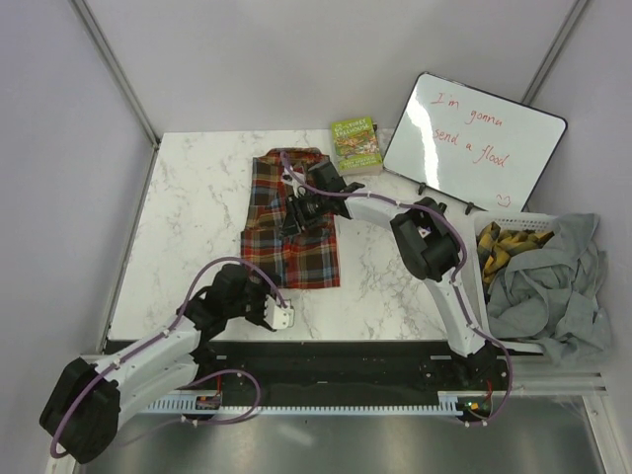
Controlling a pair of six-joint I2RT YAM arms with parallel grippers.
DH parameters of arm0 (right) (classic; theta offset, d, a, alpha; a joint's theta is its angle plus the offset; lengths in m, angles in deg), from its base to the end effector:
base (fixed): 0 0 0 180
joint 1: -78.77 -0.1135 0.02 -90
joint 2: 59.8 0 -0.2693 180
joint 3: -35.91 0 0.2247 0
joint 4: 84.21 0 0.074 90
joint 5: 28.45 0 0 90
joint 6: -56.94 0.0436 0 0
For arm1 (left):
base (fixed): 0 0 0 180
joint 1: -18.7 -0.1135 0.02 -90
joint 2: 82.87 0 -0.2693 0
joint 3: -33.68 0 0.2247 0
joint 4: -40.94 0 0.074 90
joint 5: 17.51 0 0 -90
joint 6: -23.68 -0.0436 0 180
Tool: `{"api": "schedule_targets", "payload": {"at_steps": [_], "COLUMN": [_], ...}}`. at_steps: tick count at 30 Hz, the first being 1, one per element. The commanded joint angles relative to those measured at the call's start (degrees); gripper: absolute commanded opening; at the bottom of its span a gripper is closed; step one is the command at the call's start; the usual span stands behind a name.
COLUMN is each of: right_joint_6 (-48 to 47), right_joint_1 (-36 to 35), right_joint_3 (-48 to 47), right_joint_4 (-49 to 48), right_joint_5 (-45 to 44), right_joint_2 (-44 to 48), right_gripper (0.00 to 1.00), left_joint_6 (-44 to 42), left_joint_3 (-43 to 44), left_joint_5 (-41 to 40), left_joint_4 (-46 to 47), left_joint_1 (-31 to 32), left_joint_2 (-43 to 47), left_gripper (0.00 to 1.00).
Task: Fold and stack the long sleeve shirts
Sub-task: Fold the shirt
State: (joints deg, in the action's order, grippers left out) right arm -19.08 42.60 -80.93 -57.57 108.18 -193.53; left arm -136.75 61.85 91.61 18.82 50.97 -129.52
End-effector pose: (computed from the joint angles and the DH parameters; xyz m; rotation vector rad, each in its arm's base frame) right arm 0.3821 0.3186 0.1712 -0.8948 2.2625 1.3692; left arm 0.1071 -0.0845 0.1631 1.8465 1.2558 -0.0196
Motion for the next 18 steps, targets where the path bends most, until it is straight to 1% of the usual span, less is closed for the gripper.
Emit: {"api": "schedule_targets", "payload": {"at_steps": [1,2,3,5,7,8,9,12,13,14,15,16,17,18], "right_joint_6": [-5.2,-5.5,-5.9,-6.7,-7.2,-7.4,-7.6,-8.1,-8.1,-8.0,-7.9,-8.1,-8.0,-7.7], "right_joint_1": [0.6,0.6,0.6,0.6,0.6,0.6,0.4,0.0,-0.1,-0.2,-0.5,-0.7,-0.8,-1.4], "right_joint_3": [-1.5,-1.2,-0.9,-0.4,-0.1,0.3,0.6,2.3,3.0,3.5,4.1,5.4,6.3,8.4], "right_joint_4": [1.2,1.2,1.6,1.9,2.5,2.7,2.7,2.6,2.6,2.6,2.6,2.6,2.5,2.3], "right_joint_5": [-2.5,-2.5,-2.5,-2.5,-2.6,-2.5,-2.6,-2.7,-2.5,-2.6,-2.4,-2.5,-2.5,-2.5], "right_joint_2": [-3.2,-3.5,-3.9,-4.4,-5.0,-5.0,-5.0,-4.4,-4.4,-4.2,-3.9,-3.6,-2.6,-1.9], "right_gripper": [0.34,0.34,0.34,0.33,0.32,0.32,0.32,0.32,0.32,0.32,0.31,0.31,0.31,0.31], "left_joint_6": [-0.6,-0.7,-1.2,-1.6,-1.6,-1.0,-0.5,0.5,0.3,0.1,0.1,0.0,0.4,0.4], "left_joint_3": [-0.8,-1.2,-1.5,-1.8,-1.0,-0.5,1.1,3.1,3.4,4.2,4.9,5.7,8.4,10.1], "left_joint_5": [-6.4,-6.6,-7.2,-7.9,-8.9,-9.4,-9.5,-10.1,-10.2,-10.3,-9.8,-9.0,-7.6,-3.8], "left_joint_4": [11.9,13.8,14.4,15.9,16.1,15.8,14.4,11.9,11.3,10.2,5.7,2.4,-2.3,-7.1], "left_joint_1": [3.4,3.8,4.0,4.6,4.7,4.7,4.8,5.3,5.3,5.3,5.3,5.3,5.4,5.5], "left_joint_2": [-4.9,-6.4,-7.1,-9.6,-10.8,-11.3,-11.7,-12.3,-12.5,-12.4,-11.4,-10.2,-8.9,-7.5], "left_gripper": [0.89,0.89,0.85,0.82,0.72,0.65,0.49,0.28,0.24,0.12,0.06,0.02,0.02,0.02]}}
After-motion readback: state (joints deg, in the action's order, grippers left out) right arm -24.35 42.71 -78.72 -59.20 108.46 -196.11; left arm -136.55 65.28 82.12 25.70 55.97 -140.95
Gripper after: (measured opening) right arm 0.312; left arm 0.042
